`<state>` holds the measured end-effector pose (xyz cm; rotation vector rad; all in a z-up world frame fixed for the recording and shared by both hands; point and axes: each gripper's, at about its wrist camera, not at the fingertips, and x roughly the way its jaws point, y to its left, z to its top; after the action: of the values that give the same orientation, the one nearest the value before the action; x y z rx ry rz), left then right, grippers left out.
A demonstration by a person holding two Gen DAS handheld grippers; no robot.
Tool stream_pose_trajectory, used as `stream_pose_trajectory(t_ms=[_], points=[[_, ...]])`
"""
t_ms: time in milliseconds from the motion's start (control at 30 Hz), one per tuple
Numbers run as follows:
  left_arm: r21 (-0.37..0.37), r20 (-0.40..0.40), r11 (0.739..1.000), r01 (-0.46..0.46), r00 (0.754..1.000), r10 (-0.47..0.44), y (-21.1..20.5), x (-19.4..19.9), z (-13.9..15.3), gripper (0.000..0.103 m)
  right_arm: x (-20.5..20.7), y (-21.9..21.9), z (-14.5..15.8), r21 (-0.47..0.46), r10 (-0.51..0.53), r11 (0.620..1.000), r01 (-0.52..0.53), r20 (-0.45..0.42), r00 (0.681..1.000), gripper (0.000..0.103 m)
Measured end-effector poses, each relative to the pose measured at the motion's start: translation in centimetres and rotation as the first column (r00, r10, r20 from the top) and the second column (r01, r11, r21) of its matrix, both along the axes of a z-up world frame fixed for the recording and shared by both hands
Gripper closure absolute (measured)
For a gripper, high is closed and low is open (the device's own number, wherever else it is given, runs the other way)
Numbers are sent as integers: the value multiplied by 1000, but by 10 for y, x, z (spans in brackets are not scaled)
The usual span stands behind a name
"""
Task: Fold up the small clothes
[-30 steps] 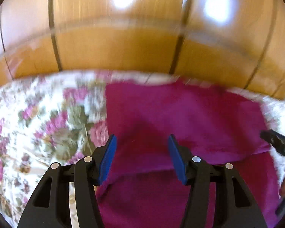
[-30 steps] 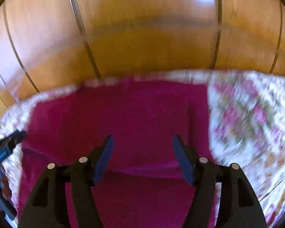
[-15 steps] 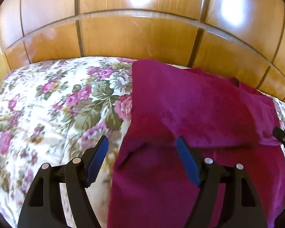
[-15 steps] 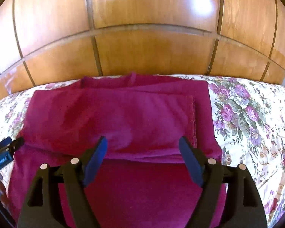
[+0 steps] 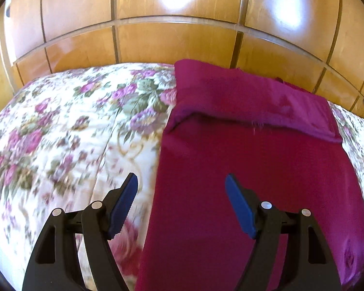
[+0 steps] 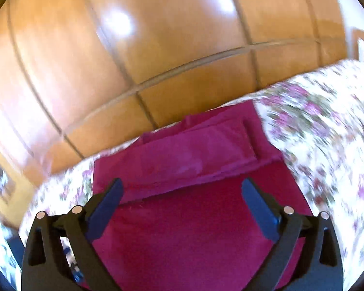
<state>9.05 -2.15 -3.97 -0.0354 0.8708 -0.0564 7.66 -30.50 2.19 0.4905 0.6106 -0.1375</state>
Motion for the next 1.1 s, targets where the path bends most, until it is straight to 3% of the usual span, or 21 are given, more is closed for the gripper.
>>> stream_pose_trajectory(t_ms=[133,367,633,1100], points=[[3,-25,1000,-6,1000,6,9,-27,-6,29,-36,-13,3,7,-141,990,141,1,990,3],[22,-62,1000,-5,998,6,21,-64,-20,29,-90,-33,6,-57,-260,964,260,0,966,3],[29,-83,999,-15,996,17,30,-91,-27,29,-131,-50,9,-79,-307,949,307,2,952,3],[32,-99,999,-32,994,35,36,-111,-25,29,-144,-51,15,-87,-316,944,317,29,948,3]])
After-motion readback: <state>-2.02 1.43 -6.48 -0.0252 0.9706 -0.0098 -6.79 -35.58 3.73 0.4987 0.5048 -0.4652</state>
